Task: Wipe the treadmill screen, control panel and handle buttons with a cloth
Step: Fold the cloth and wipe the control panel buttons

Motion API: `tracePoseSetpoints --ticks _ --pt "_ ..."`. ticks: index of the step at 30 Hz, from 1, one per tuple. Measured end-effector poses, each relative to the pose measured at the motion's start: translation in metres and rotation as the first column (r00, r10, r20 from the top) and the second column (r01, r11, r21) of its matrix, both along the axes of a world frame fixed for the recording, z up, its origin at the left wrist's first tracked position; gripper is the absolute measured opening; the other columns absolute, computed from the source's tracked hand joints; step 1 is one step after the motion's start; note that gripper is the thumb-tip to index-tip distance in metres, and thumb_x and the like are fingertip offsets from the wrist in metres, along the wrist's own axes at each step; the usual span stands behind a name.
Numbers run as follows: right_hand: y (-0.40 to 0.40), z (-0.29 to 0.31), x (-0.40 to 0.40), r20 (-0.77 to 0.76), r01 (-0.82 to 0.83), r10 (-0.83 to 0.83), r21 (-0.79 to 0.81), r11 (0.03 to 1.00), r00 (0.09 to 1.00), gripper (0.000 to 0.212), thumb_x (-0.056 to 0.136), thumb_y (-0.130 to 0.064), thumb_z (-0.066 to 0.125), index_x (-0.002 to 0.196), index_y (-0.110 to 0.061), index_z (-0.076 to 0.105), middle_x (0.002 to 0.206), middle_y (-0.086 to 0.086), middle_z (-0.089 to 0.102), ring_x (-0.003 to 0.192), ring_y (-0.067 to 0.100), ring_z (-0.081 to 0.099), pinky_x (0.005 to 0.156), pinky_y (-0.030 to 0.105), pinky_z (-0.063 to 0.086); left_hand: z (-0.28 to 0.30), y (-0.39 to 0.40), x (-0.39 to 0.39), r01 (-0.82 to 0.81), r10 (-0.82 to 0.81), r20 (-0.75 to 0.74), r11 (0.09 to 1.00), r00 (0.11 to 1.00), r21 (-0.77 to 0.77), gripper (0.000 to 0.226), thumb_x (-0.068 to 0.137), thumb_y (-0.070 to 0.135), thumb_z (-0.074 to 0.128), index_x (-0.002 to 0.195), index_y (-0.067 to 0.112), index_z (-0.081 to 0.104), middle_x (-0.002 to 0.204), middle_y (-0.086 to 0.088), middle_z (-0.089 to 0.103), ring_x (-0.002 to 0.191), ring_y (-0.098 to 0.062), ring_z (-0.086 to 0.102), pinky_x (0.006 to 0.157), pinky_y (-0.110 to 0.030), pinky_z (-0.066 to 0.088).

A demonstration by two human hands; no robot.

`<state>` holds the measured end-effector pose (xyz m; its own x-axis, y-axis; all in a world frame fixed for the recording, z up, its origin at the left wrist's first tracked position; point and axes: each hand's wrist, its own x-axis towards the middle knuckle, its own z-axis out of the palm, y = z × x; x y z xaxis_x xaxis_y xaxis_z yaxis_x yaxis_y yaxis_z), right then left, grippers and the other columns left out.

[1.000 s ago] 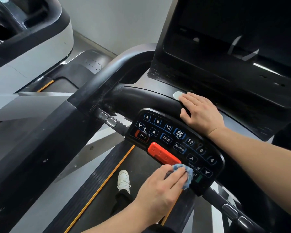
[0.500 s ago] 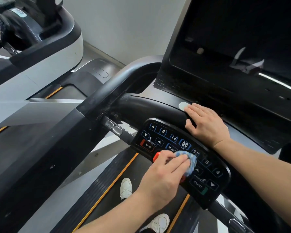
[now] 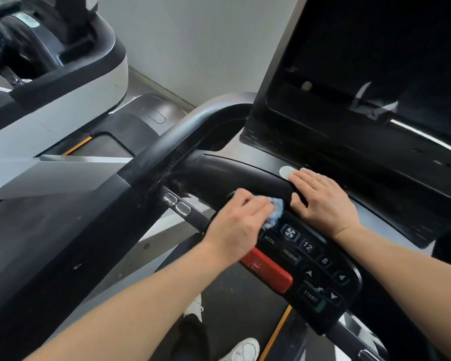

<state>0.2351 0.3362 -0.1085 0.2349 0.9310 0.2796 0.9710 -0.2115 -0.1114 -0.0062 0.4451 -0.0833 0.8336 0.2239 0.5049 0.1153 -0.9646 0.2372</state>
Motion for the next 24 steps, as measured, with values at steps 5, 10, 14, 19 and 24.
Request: tracePoseSetpoints --ticks 5,10,14,19,24 --pt "0.000 0.000 0.000 0.005 -0.004 0.004 0.019 1.000 1.000 0.053 0.100 -0.038 0.046 0.144 -0.013 0.063 0.147 0.007 0.064 0.141 0.028 0.055 0.115 0.050 0.045 -0.010 0.043 -0.028 -0.199 0.199 -0.022 0.980 0.980 -0.014 0.032 0.094 -0.001 0.052 0.118 0.003 0.073 0.120 -0.006 0.072 0.093 -0.031 0.050 0.085 -0.039 0.052" --pt "0.000 0.001 -0.001 0.008 0.001 -0.001 0.018 1.000 1.000 0.052 0.100 -0.037 0.046 0.144 -0.013 0.063 0.147 0.007 0.063 0.141 0.027 0.055 0.116 0.049 0.043 -0.008 0.020 -0.020 -0.224 0.224 0.022 0.974 0.974 -0.032 0.024 0.092 -0.005 0.054 0.102 0.003 0.074 0.107 -0.006 0.071 0.089 -0.030 0.048 0.082 -0.039 0.050" --pt "0.000 0.002 -0.001 -0.003 0.006 -0.006 0.000 1.000 1.000 0.055 0.100 -0.038 0.046 0.147 -0.014 0.061 0.149 0.006 0.062 0.143 0.026 0.053 0.118 0.048 0.042 -0.006 -0.016 0.000 -0.169 0.176 0.065 0.981 0.982 -0.100 0.023 0.096 -0.002 0.052 0.103 0.003 0.073 0.107 -0.008 0.070 0.089 -0.029 0.049 0.086 -0.040 0.050" --pt "0.000 0.003 -0.003 0.008 -0.010 0.009 0.036 0.999 1.000 0.055 0.098 -0.037 0.045 0.143 -0.011 0.064 0.146 0.008 0.064 0.139 0.027 0.056 0.117 0.044 0.040 -0.007 -0.054 0.020 -0.064 0.060 -0.040 0.992 0.997 -0.104 0.031 0.099 0.002 0.040 0.110 0.003 0.069 0.107 -0.010 0.064 0.090 -0.031 0.049 0.085 -0.044 0.048" --pt "0.000 0.003 -0.004 0.008 -0.014 0.013 0.040 0.999 1.000 0.054 0.099 -0.036 0.046 0.143 -0.011 0.064 0.146 0.009 0.064 0.140 0.027 0.055 0.118 0.041 0.037 -0.004 -0.048 0.014 -0.060 0.058 -0.026 0.996 0.998 -0.061 0.035 0.103 0.004 0.034 0.110 0.006 0.068 0.112 -0.008 0.065 0.089 -0.029 0.050 0.081 -0.041 0.049"
